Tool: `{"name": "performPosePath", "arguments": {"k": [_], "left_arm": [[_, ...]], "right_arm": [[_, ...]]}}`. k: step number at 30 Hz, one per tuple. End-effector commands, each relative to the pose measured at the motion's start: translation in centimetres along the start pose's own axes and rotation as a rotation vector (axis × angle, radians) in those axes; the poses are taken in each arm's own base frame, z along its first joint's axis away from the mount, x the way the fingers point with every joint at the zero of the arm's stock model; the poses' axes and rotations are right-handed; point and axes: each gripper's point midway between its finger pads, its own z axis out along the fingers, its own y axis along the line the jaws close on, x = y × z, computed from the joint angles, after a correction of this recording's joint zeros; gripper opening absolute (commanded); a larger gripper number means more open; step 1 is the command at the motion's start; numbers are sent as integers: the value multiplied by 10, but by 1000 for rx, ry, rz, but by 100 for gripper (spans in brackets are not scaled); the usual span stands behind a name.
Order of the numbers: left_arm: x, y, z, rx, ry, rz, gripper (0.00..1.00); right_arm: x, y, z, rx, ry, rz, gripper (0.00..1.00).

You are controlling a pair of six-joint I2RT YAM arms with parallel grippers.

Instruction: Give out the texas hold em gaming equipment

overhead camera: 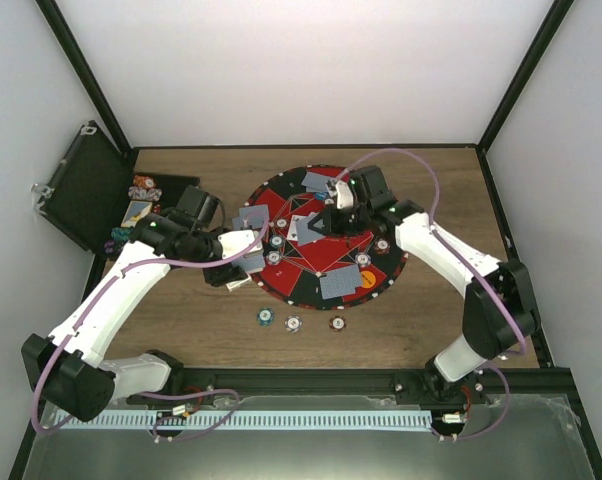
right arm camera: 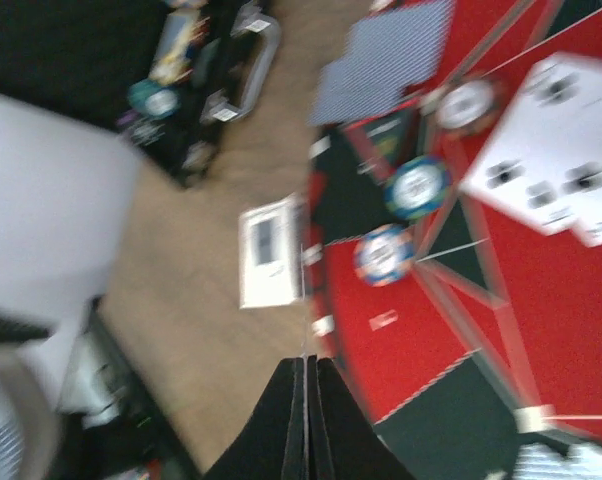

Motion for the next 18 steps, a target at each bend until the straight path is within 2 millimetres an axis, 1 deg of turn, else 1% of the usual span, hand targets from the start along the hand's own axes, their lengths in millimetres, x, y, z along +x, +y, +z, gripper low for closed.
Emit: {"name": "performPosePath", "arguments": {"k": [1, 3, 4, 5, 7, 9, 10, 11, 15, 18], "left_arm": [[-4, -1, -2, -5, -24, 4, 11], [-4, -2, -2, -2, -26, 2, 11], [-4, -2, -2, -1, -28, 1, 11], [-4, -2, -2, -1, -29, 0, 11], [-4, -2, -1, 0, -30, -3, 11], [-4, -1, -1, -3, -31, -6, 11], [-4, -1, -1, -2, -29, -10, 11], [-5, -1, -1, -3, -31, -9, 11], [-4, -1, -2, -6, -26, -11, 11], [-4, 0, -5, -12, -23, -12, 11]], "right_arm": [[-34, -70, -18, 466, -94, -129, 1], [-49, -101, -28, 661, -137, -160, 1], [-56, -111, -31, 738, -157, -178, 1], [-62, -121, -33, 812, -173, -203, 1], [-75, -131, -35, 935, -216, -278, 1], [-85, -135, -30, 1065, -245, -402, 1], [-93, -133, -30, 1117, -282, -447, 1], [-95, -130, -20, 1158, -281, -516, 1], [-108, -117, 8, 1318, -297, -808, 1], [-102, -129, 32, 1378, -230, -931, 1]]}}
